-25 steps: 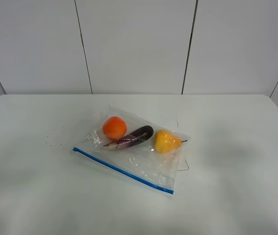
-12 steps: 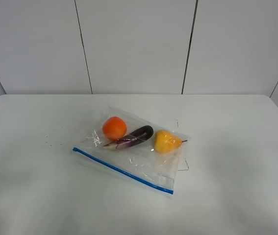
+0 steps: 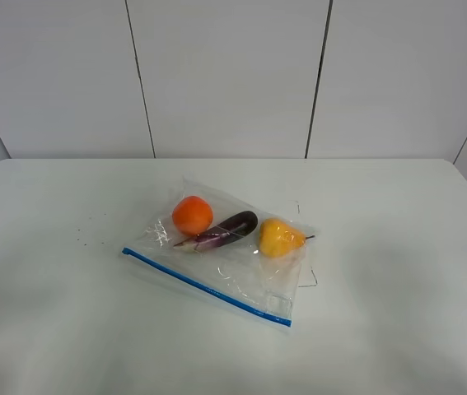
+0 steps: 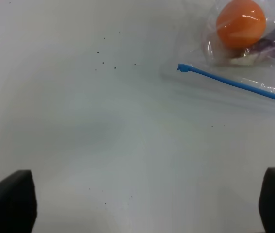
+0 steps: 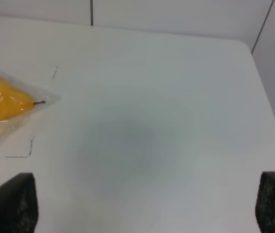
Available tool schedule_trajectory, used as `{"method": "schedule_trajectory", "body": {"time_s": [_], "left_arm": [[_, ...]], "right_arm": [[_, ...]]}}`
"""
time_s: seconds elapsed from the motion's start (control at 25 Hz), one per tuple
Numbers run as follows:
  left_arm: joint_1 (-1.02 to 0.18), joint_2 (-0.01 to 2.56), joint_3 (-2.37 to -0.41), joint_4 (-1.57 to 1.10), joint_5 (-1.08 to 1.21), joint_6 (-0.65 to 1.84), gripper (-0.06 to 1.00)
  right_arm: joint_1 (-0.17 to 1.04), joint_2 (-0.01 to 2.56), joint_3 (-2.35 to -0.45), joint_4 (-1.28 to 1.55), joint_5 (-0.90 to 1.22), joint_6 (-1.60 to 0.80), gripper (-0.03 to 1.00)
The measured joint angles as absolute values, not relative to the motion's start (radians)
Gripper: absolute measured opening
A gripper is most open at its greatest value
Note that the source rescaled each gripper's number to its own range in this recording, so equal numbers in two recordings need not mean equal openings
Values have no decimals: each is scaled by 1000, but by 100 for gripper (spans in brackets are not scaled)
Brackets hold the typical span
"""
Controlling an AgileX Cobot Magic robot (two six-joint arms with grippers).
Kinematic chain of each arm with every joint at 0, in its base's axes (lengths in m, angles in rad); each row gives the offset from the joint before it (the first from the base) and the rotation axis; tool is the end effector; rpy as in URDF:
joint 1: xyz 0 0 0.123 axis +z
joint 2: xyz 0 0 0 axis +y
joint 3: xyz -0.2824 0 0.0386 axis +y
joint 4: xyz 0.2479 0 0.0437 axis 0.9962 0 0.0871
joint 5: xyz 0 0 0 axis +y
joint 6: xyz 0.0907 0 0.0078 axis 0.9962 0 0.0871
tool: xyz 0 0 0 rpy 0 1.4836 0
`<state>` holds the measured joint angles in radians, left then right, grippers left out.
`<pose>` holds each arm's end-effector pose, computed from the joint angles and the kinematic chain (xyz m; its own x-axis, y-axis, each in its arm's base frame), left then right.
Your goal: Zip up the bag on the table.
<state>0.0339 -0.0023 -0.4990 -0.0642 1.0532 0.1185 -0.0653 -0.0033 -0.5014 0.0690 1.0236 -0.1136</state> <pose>-0.0047 -0.0052 0.2776 -0.4440 0.0714 -0.8932 0.0546 0.9971 0.0526 -0.0038 0.0056 0.2807 -0.4162 -0.0504 -0.9079 -0.0206 0.9987 -0.0460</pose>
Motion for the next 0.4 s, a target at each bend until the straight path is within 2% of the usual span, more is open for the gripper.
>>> {"method": "schedule_trajectory", "body": {"time_s": [0.4], "left_arm": [[34,-2,-499,-64,1053,119,100]], "right_arm": [[-65,-3,-501,69,1024,-104,100]]}}
